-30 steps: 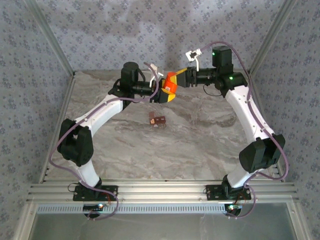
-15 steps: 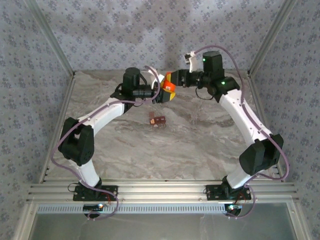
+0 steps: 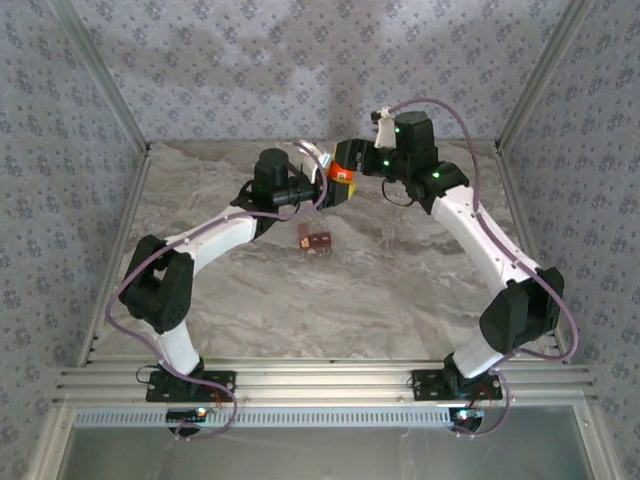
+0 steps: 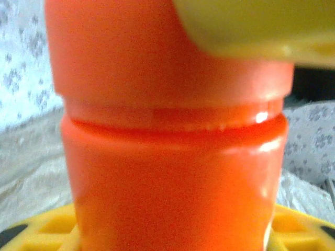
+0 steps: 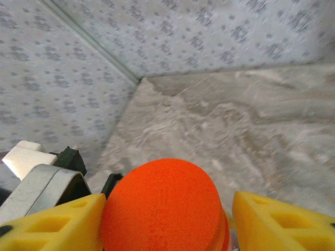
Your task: Sort the pills into containers
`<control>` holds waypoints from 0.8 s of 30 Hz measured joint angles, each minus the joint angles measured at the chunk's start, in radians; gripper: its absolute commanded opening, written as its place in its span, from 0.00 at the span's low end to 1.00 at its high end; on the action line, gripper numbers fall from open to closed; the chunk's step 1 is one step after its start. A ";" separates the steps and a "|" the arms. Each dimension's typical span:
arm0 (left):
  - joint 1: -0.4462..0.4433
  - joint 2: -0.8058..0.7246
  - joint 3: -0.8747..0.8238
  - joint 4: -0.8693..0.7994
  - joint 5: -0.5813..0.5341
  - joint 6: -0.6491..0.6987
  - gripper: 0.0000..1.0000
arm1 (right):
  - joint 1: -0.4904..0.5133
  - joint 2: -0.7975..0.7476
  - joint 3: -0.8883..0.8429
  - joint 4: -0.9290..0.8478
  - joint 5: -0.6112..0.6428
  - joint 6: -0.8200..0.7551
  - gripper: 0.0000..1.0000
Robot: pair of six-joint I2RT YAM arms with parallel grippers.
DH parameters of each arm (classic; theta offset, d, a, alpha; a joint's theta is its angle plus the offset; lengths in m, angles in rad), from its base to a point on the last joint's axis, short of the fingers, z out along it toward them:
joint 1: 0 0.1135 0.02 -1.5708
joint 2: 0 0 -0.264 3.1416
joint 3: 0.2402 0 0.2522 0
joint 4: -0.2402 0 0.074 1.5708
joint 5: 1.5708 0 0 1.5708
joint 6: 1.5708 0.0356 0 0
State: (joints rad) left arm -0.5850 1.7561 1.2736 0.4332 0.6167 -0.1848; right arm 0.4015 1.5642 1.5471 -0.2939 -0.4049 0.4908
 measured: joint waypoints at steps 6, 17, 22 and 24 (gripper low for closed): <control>0.001 0.000 0.010 0.022 0.153 0.011 0.00 | -0.126 -0.053 0.000 -0.002 -0.241 -0.079 0.80; 0.054 0.019 0.224 -0.139 0.493 0.015 0.00 | -0.216 -0.047 0.065 -0.051 -0.621 -0.256 0.79; 0.053 0.032 0.226 -0.198 0.542 0.026 0.00 | -0.186 -0.027 0.092 -0.076 -0.652 -0.283 0.77; 0.053 0.036 0.226 -0.215 0.548 0.027 0.00 | -0.171 -0.017 0.103 -0.082 -0.655 -0.290 0.76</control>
State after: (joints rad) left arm -0.5323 1.7920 1.4994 0.2184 1.1645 -0.1574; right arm 0.2310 1.5475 1.6505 -0.3759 -1.0599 0.2005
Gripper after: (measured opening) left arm 0.526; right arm 0.767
